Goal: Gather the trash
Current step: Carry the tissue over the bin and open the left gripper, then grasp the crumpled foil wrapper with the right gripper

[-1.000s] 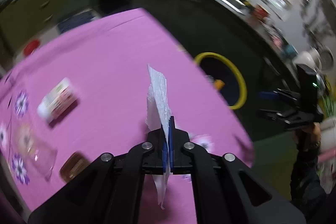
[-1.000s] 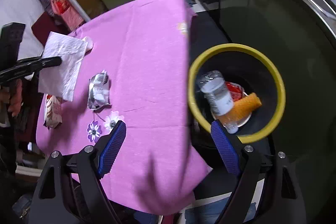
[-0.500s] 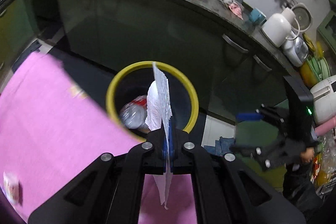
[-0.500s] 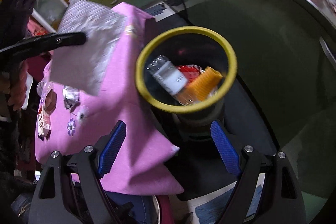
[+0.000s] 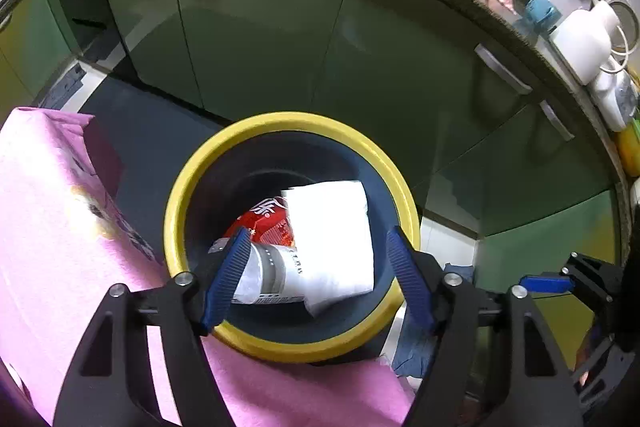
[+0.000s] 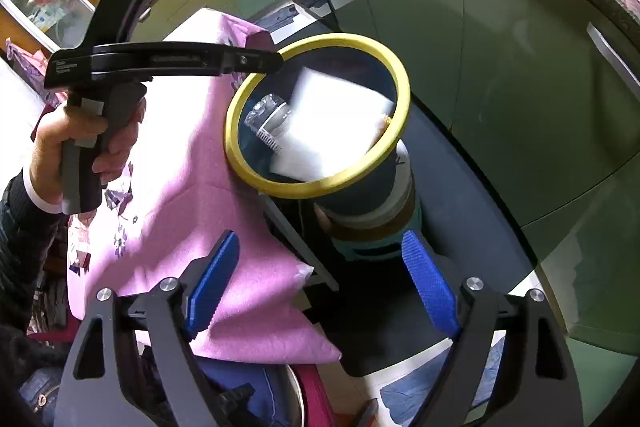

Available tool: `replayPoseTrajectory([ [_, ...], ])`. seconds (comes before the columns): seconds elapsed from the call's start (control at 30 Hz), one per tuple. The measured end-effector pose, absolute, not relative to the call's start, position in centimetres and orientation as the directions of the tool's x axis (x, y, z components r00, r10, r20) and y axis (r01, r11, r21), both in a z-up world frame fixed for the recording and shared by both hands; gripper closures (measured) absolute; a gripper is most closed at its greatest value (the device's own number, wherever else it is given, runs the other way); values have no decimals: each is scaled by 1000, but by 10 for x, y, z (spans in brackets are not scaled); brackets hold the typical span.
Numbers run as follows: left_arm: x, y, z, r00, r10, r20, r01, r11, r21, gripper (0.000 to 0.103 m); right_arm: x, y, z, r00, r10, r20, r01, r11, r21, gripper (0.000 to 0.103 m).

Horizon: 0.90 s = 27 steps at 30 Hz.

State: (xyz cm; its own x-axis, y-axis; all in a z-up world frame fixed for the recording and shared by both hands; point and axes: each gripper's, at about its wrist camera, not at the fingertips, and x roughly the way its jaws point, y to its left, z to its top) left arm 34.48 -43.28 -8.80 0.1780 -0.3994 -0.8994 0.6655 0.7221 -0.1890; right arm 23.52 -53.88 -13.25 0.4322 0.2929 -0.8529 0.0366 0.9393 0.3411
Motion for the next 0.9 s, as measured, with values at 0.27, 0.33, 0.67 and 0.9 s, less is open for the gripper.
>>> replayPoseTrajectory([
  [0.27,305,-346,-5,322,-490,-810,627,751,-206,32,239,-512,-128,429,326,-842,-20,936,352,20],
  [0.33,285,-305,18,371,-501,-782,599,773,-210,25,245,-494,-127,421,351,-837,-60,931,360,20],
  [0.67,191,-119,27,586,-330,-740,328,932,-156,20,305,-335,-120,290,449,-845,-394,861,322,20],
  [0.9,138,-38,12,655,-227,-721,150,974,-170,18,345,-236,-120,228,425,-876,-501,822,269,20],
])
